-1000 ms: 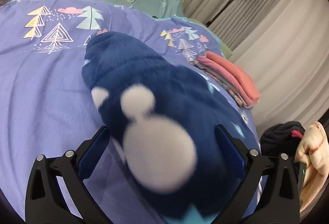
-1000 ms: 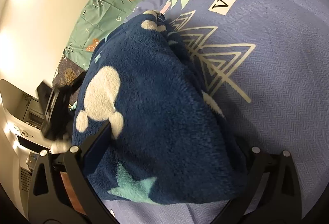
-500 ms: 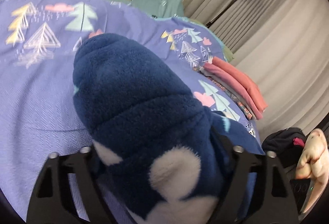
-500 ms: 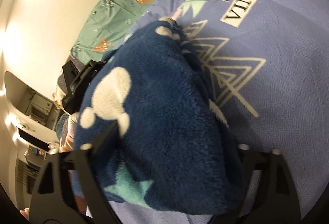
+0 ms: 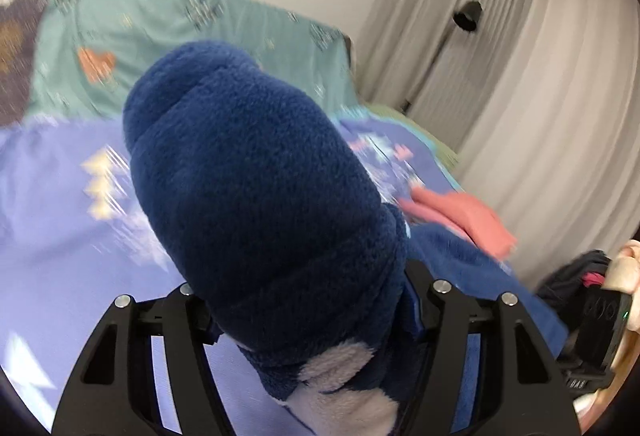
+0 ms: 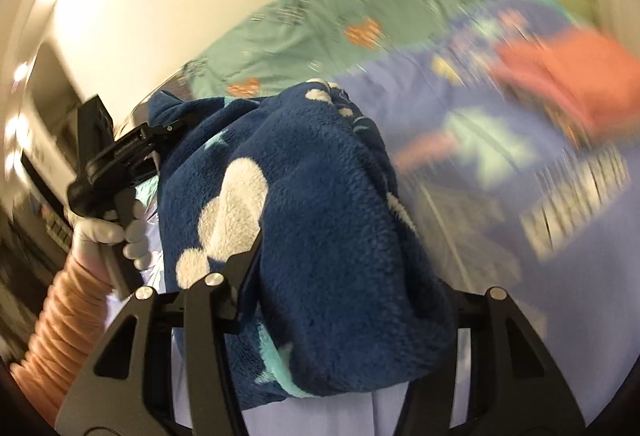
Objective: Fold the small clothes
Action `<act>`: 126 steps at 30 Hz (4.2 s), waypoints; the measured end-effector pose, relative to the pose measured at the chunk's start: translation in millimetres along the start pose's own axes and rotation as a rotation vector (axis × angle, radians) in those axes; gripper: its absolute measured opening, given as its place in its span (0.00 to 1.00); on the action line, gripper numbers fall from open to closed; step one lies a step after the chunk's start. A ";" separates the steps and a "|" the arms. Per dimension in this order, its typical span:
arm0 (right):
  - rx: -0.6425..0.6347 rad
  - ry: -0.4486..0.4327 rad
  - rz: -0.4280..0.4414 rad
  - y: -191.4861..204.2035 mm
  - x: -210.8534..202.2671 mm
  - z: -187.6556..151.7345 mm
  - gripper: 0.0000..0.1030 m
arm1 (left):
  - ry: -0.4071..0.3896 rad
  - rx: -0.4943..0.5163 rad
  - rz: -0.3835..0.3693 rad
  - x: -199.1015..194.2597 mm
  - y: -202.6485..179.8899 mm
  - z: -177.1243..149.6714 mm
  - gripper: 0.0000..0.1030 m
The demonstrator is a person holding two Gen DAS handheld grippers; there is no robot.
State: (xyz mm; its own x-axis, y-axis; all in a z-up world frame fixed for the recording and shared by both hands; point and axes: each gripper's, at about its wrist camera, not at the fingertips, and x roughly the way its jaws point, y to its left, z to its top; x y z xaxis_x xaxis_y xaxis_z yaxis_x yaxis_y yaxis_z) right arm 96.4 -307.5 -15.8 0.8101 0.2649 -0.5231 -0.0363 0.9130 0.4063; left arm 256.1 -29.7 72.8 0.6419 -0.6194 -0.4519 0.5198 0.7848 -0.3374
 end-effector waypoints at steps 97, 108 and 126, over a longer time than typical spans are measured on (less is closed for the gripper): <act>-0.285 -0.014 -0.114 164.5 -71.7 -99.1 0.98 | -0.180 0.010 0.638 -262.8 -104.6 -190.0 0.99; -0.287 -0.003 -0.125 164.6 -65.1 -98.7 0.98 | -0.165 0.022 0.633 -256.9 -103.3 -192.3 0.99; -0.301 0.007 -0.139 165.1 -57.5 -100.8 0.98 | -0.155 0.020 0.631 -254.0 -98.1 -194.6 0.99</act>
State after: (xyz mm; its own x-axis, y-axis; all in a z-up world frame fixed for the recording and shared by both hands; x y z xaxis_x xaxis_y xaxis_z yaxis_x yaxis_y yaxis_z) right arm -15.2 -140.7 5.9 0.8152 0.1329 -0.5638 -0.0980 0.9909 0.0919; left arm -67.6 54.2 60.0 0.9005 -0.0360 -0.4333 0.0254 0.9992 -0.0302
